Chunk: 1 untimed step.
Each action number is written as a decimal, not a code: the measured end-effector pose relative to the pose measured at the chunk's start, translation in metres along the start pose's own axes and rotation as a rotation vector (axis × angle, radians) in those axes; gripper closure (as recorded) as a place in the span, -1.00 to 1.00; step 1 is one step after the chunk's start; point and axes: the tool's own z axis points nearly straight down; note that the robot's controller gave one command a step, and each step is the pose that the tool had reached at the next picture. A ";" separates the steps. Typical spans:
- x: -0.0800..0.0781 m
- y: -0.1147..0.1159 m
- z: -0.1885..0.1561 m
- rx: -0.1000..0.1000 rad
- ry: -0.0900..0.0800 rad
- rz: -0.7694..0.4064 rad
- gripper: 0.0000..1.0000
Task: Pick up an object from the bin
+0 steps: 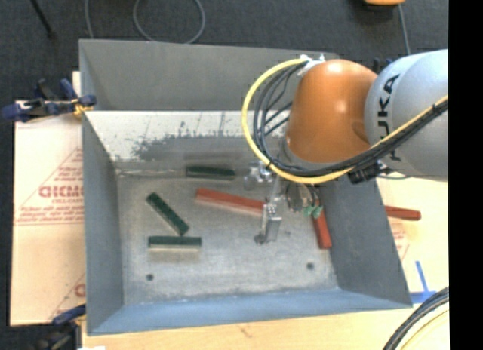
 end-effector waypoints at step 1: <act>-0.041 0.009 0.109 0.001 0.007 0.080 -1.00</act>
Offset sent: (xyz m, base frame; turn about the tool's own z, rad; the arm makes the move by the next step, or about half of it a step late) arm 0.0417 0.0090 -0.1048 0.0823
